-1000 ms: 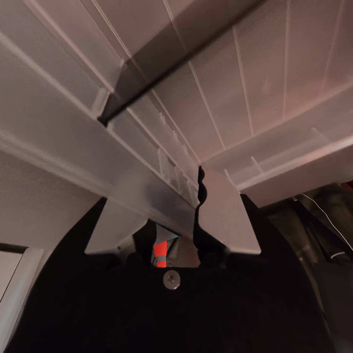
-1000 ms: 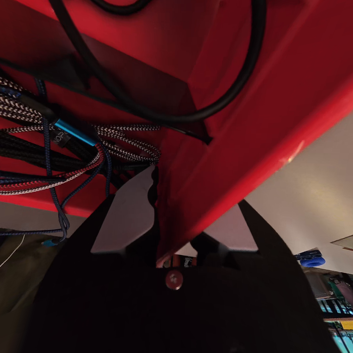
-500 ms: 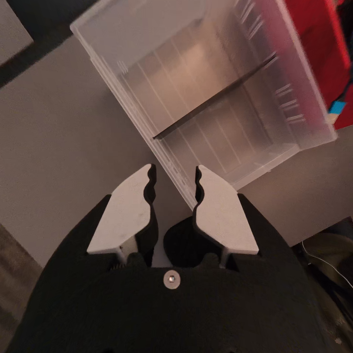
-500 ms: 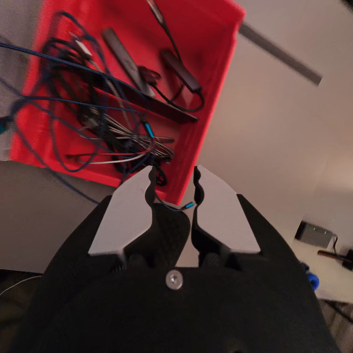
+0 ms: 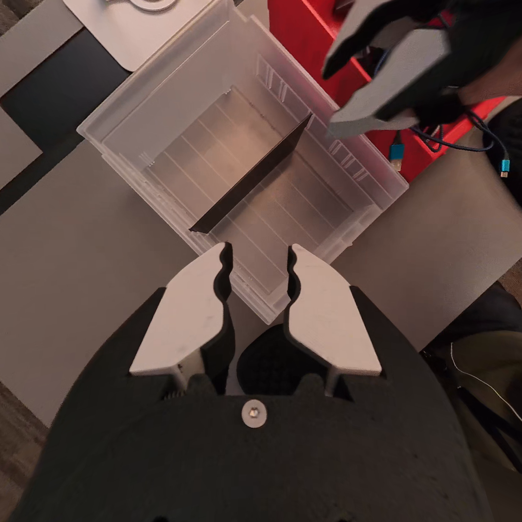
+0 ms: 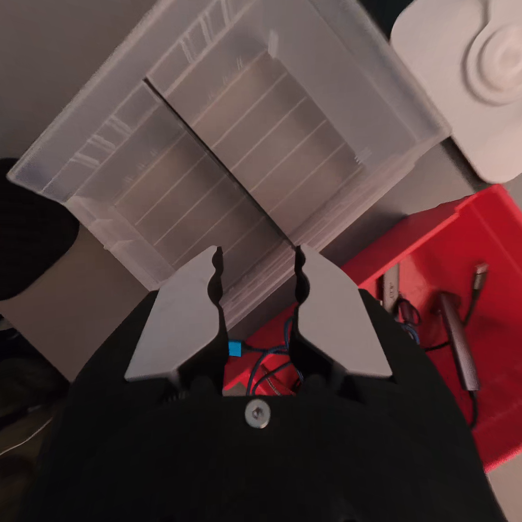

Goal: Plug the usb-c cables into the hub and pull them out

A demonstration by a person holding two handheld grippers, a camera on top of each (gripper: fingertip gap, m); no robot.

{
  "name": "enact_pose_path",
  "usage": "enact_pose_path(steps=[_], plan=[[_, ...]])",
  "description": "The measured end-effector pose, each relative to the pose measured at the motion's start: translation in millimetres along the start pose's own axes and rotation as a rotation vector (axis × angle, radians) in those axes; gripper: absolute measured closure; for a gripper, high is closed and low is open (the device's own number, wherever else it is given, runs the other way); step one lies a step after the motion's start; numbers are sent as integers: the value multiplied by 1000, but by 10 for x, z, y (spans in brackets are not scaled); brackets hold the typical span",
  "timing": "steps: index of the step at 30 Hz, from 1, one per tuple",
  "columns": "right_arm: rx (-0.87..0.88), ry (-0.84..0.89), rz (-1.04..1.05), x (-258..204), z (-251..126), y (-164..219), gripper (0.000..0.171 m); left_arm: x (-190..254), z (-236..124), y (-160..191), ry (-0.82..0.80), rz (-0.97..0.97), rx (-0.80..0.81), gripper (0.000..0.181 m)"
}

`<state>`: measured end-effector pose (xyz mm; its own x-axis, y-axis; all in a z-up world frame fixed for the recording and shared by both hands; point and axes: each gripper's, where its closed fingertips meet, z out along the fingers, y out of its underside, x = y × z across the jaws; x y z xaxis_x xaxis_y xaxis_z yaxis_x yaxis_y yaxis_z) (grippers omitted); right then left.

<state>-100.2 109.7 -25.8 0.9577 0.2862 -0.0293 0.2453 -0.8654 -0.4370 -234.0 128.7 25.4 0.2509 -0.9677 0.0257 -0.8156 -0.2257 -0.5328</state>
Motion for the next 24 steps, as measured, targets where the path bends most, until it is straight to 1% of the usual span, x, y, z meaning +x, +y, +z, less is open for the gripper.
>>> enact_pose_path(steps=[2, 5, 6, 7, 9, 11, 17, 19, 21, 24], plan=[[-103, -2, 52, 68, 146, 24, 118, 26, 6, 3, 10, 10, -4, 145], [-243, 66, 101, 255, 291, 125, 118, 59, 7, -1, 26, 21, -4, 145], [-265, 95, 114, 316, 304, 131, 124, 69, 6, -1, 31, 24, -4, 145], [-274, 102, 121, 337, 308, 117, 123, 76, 3, 0, 34, 28, -3, 145], [-346, 101, 150, 358, 308, 176, 122, 96, -2, 0, 44, 34, -2, 145], [-401, 150, 156, 445, 311, 243, 121, 107, -11, 9, 51, 41, -2, 145], [-545, 35, 268, 340, 430, 453, 121, 122, -51, 9, 71, 39, 12, 145], [-566, -82, 319, 160, 483, 459, 125, 144, -55, 19, 79, 50, 8, 145], [-578, -48, 311, 162, 500, 433, 122, 180, -60, 18, 89, 65, 9, 146], [-588, -12, 242, 90, 549, 365, 119, 221, -59, -3, 91, 77, 14, 146]])
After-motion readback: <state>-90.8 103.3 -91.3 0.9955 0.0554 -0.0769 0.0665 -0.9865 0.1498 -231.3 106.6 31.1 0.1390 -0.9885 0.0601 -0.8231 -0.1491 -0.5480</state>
